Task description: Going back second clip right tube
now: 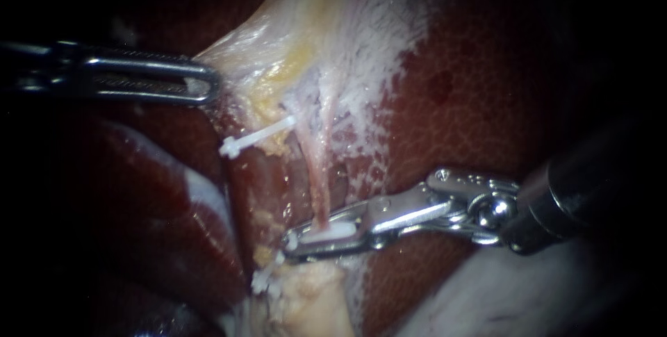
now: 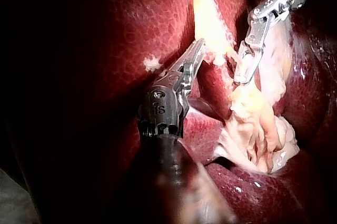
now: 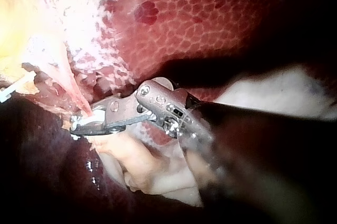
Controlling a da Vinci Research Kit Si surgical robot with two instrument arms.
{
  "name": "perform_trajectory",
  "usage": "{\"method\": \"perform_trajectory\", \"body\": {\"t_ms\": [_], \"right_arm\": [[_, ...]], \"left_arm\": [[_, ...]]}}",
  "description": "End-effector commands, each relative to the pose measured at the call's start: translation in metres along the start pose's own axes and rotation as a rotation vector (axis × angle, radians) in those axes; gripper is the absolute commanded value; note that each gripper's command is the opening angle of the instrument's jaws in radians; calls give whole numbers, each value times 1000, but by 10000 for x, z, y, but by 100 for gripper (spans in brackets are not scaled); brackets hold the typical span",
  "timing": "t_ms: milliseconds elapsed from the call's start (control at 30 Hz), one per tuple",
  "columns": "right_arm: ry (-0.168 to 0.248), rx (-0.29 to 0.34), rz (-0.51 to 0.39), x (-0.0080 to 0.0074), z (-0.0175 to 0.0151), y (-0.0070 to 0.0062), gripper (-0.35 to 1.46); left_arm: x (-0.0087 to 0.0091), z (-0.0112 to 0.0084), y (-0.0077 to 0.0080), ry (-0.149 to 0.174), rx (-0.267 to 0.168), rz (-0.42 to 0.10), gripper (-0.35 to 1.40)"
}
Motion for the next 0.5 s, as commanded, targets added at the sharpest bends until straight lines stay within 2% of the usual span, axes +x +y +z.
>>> {"method": "perform_trajectory", "body": {"t_ms": [33,500], "right_arm": [[0,0,0,0,0,1,-35],[-3,-1,0,0,-1,0,-35]], "left_arm": [[0,1,0,0,0,0,-35],[0,1,0,0,-1,0,-35]]}}
